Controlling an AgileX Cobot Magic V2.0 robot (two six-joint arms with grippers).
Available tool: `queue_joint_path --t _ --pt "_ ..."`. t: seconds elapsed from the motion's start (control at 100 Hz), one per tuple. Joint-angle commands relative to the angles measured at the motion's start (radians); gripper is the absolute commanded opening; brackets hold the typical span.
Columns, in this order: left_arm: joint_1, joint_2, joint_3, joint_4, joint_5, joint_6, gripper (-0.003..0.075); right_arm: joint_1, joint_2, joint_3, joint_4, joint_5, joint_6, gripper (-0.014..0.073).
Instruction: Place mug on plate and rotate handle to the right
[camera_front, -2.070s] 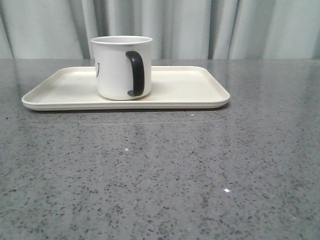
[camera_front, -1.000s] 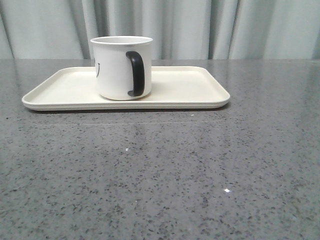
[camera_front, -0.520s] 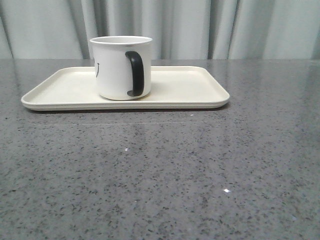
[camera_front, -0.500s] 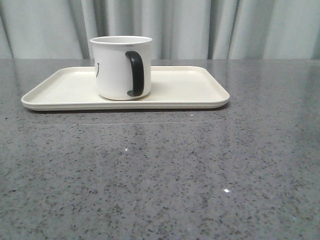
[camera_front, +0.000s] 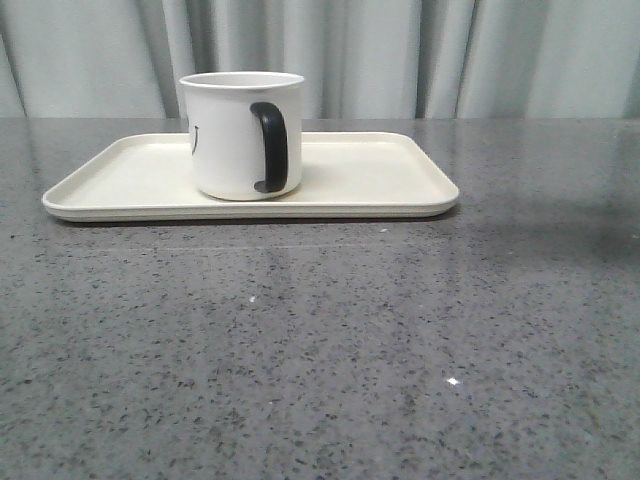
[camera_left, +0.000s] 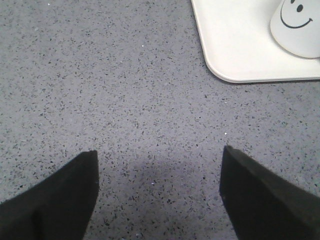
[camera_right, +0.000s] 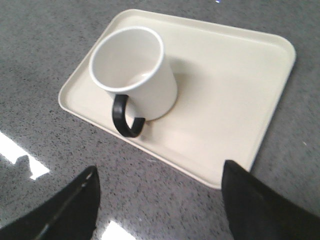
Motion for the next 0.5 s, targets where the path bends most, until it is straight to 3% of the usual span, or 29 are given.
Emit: queue_joint_path --t 0.0,0.15,0.49 --pt "0.002 0.000 -0.026 -0.006 -0.063 0.000 0.0493 0.049 0.054 -0.103 0.002 -0.063 -0.007 0.0521" --pt "0.002 0.000 -0.026 -0.006 -0.063 0.000 0.0493 0.104 0.172 -0.217 -0.057 -0.062 0.058 0.0521" --pt "0.002 0.000 -0.026 -0.006 -0.063 0.000 0.0493 0.220 0.394 -0.469 -0.390 -0.006 0.346 0.0521"
